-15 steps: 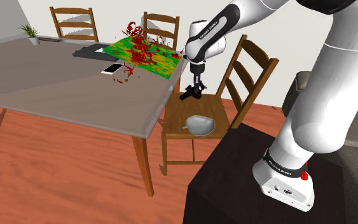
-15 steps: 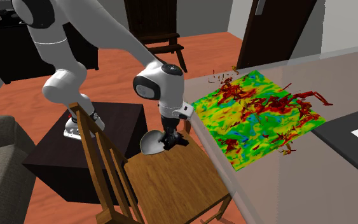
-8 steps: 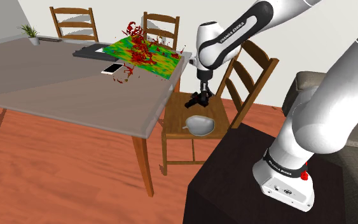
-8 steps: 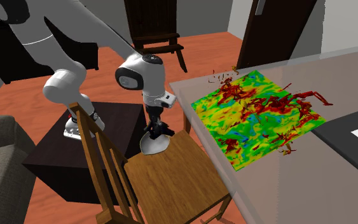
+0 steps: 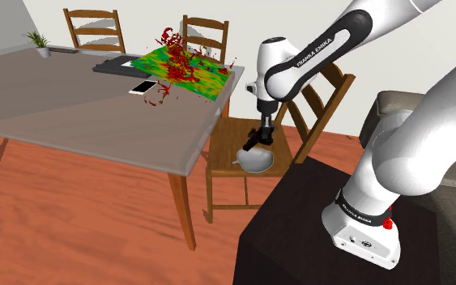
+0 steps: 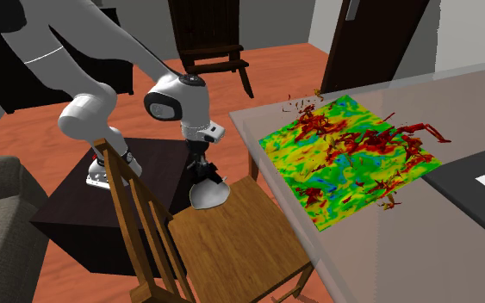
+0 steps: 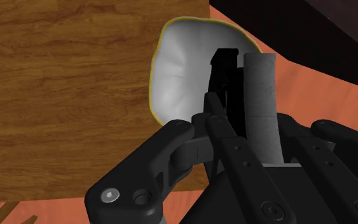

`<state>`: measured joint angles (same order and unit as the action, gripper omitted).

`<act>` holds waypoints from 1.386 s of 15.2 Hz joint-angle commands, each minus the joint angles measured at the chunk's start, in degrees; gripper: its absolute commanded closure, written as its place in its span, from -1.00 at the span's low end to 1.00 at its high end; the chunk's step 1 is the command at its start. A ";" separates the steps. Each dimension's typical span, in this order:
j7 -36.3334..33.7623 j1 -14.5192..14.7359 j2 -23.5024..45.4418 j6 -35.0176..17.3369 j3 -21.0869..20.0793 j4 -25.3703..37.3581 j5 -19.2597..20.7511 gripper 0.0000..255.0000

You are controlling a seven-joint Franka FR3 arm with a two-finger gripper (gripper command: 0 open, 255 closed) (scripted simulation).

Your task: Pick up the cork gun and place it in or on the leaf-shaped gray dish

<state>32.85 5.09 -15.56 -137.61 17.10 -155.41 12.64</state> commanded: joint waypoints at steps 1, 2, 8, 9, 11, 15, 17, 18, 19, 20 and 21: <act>-0.06 0.12 1.64 -2.19 0.17 -0.52 -0.10 1.00; -0.03 0.16 2.45 -3.21 0.27 -0.73 -0.17 1.00; 0.32 0.50 7.75 -9.40 0.80 -1.68 -0.88 1.00; 0.42 0.56 8.69 -10.44 0.87 -1.78 -1.07 1.00; 0.67 0.70 10.64 -12.51 0.99 -1.94 -1.52 1.00; 0.81 0.76 11.57 -13.48 1.02 -1.99 -1.78 1.00; 0.81 0.76 11.57 -13.48 1.02 -1.99 -1.78 1.00; 0.81 0.76 11.57 -13.48 1.02 -1.99 -1.78 1.00; 0.81 0.76 11.57 -13.48 1.02 -1.99 -1.78 1.00; 0.81 0.76 11.56 -13.48 1.02 -1.99 -1.78 -1.00; 0.81 0.76 11.56 -13.48 1.02 -1.99 -1.78 -1.00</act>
<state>33.67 5.84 -4.00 -151.09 18.12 -157.41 10.86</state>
